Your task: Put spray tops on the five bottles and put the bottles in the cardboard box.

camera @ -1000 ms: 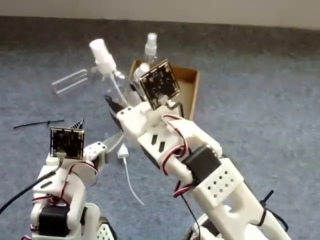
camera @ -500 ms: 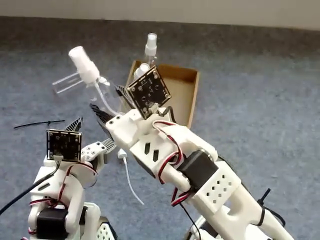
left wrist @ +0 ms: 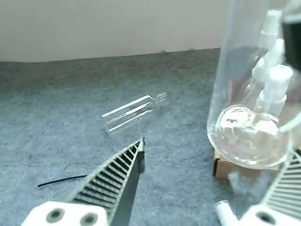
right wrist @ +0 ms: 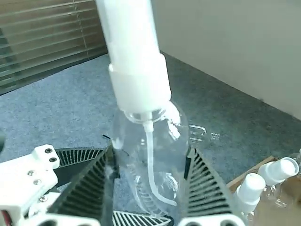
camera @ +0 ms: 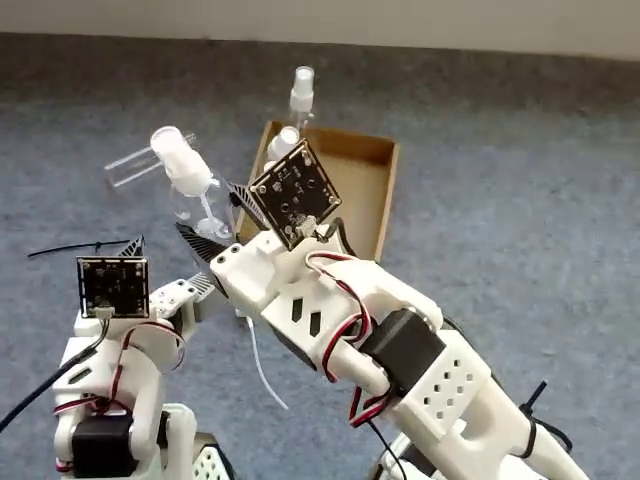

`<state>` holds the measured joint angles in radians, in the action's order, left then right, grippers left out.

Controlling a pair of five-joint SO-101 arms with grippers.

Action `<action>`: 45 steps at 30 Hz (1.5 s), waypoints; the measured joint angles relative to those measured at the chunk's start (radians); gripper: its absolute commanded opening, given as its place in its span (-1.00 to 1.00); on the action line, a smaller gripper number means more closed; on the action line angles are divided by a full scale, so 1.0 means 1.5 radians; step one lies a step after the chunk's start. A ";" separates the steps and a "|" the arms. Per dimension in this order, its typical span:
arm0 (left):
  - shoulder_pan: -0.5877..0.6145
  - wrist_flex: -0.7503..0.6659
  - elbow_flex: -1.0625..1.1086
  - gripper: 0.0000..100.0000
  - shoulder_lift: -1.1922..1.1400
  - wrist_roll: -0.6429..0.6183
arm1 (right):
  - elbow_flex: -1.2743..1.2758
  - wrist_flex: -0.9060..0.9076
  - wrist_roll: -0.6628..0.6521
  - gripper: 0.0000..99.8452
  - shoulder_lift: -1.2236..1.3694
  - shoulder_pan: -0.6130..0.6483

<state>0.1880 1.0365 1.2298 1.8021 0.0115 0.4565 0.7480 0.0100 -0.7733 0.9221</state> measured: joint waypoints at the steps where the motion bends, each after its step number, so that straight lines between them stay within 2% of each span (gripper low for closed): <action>1: 0.001 0.000 0.000 -0.22 0.000 0.000 | 0.000 0.002 0.000 -0.99 0.000 0.000; 6: 0.001 0.000 0.000 -0.22 0.000 0.000 | -0.002 0.004 0.000 -0.99 0.000 -0.006; 12: 0.001 0.000 0.000 -0.22 0.006 0.001 | -0.092 0.059 -0.021 -0.99 0.023 -0.079; 20: 0.002 -0.001 -0.001 -0.22 0.008 0.001 | -0.243 0.091 -0.043 -0.99 0.088 -0.269; 28: 0.002 -0.003 0.010 -0.22 0.008 0.001 | -0.267 0.088 -0.043 -0.99 0.264 -0.425; 31: 0.002 -0.003 0.011 -0.22 0.008 0.001 | -0.267 0.060 -0.045 -0.99 0.333 -0.454; 36: 0.002 -0.003 0.011 -0.22 0.008 0.001 | -0.266 0.007 -0.045 -0.99 0.438 -0.454; 45: 0.002 -0.003 0.011 -0.22 0.008 0.001 | -0.221 -0.230 -0.045 -0.99 0.571 -0.455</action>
<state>0.1910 1.0319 1.2467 1.8144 0.0130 0.1250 0.4028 -0.0575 0.0829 0.2394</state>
